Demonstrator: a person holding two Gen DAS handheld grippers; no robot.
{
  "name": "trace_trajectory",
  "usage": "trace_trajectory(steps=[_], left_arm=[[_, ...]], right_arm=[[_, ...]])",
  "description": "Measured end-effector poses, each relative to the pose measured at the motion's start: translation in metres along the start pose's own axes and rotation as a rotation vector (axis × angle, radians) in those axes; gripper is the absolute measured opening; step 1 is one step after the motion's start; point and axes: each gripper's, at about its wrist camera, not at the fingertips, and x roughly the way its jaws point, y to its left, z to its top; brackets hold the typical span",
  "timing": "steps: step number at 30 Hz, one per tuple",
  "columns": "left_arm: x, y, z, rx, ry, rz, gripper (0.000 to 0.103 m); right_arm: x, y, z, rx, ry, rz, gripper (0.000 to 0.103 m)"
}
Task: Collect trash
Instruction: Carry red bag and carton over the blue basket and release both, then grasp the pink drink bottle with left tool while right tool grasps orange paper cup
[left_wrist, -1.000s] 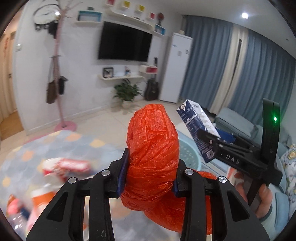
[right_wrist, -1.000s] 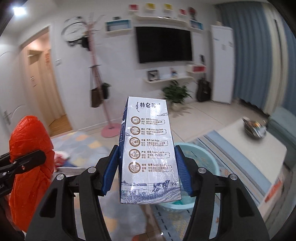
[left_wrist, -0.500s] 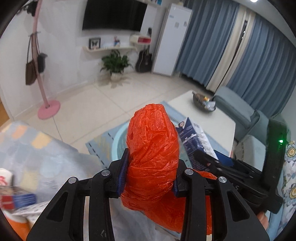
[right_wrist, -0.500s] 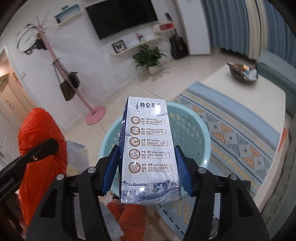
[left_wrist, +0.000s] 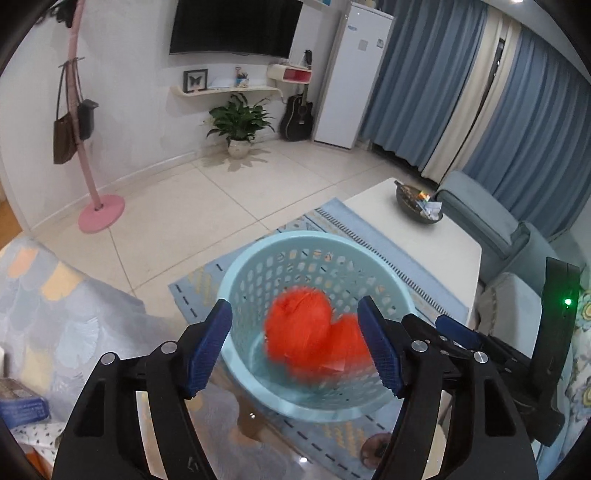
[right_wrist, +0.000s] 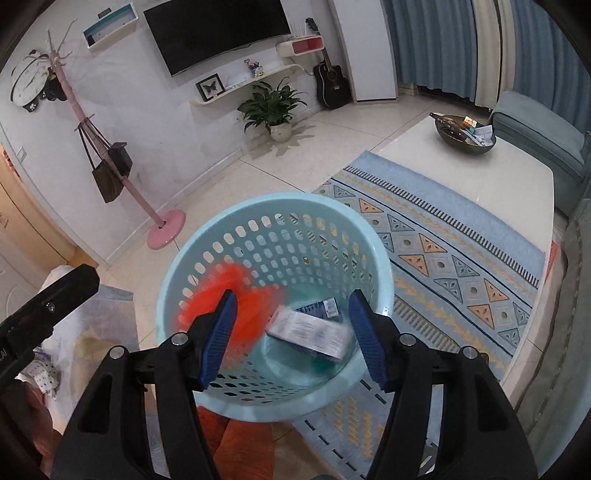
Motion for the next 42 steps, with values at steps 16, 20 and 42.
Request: trace_trajectory(steps=[16, 20, 42], left_arm=[[-0.142, 0.031, -0.035, -0.064, -0.208, 0.051, 0.069], [-0.185, 0.054, -0.053, -0.084, -0.263, 0.095, 0.071], [-0.257, 0.239, -0.161, -0.353, -0.184, 0.201, 0.048]], right_arm=[[-0.089, 0.099, -0.023, -0.187, -0.111, 0.197, 0.059], [-0.111, 0.143, -0.041, -0.263, -0.121, 0.281, 0.059], [-0.093, 0.317, -0.145, -0.429, 0.157, 0.442, 0.059]])
